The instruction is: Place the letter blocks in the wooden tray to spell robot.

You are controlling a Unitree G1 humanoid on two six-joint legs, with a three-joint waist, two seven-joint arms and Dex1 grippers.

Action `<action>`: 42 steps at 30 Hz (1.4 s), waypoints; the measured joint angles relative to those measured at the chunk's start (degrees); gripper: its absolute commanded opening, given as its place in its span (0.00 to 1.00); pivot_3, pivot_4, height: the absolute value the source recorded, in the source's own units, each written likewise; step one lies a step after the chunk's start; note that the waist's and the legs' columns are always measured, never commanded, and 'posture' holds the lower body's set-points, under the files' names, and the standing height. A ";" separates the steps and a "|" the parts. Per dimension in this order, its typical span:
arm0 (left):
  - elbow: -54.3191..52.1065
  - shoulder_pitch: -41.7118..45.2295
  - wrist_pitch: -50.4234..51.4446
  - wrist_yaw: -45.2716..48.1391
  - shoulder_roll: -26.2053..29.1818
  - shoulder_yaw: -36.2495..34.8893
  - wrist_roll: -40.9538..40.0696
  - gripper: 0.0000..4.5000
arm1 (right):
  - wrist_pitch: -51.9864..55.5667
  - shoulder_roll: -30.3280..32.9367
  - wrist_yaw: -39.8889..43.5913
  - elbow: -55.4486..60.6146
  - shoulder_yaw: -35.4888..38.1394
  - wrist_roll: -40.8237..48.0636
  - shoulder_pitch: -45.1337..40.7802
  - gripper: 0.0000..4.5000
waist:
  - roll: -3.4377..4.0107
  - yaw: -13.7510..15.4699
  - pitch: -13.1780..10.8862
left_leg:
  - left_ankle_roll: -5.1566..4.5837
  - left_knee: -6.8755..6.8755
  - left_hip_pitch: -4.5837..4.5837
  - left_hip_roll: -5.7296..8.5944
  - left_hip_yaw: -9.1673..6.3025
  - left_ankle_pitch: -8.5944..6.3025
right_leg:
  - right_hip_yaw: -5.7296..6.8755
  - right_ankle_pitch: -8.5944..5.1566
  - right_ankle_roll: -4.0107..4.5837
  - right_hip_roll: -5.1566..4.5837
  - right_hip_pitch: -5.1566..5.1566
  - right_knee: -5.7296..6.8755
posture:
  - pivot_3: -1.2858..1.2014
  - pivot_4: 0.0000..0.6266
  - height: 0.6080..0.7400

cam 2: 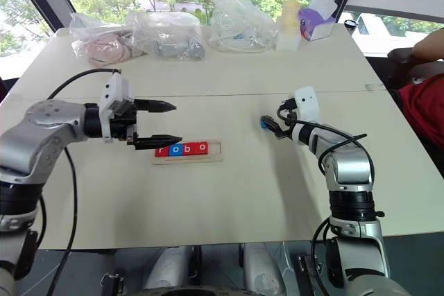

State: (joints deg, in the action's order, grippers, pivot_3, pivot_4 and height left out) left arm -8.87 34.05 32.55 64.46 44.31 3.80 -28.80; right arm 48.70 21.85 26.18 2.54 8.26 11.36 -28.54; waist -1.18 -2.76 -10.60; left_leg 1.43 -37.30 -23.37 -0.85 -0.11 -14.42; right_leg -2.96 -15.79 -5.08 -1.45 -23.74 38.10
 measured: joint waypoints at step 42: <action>-3.67 -4.82 -1.91 3.07 -1.15 4.74 6.31 1.00 | 38.21 -27.36 -32.47 36.74 1.03 -3.40 12.64 0.38 | -0.01 0.19 0.06 | 0.04 0.09 -0.15 -0.06 -0.10 0.03 | 0.01 0.00 0.03 -0.07 -0.19 0.00 | 0.52 0.24 0.96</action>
State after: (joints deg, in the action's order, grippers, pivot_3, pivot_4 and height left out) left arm -12.54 29.23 30.64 67.52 43.17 8.54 -22.49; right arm 86.91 -5.51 -6.29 39.28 9.29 7.96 -15.90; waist -1.19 -2.57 -10.54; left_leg 1.47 -37.21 -23.52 -0.92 -0.22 -14.40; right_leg -2.95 -15.79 -5.05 -1.52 -23.92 38.09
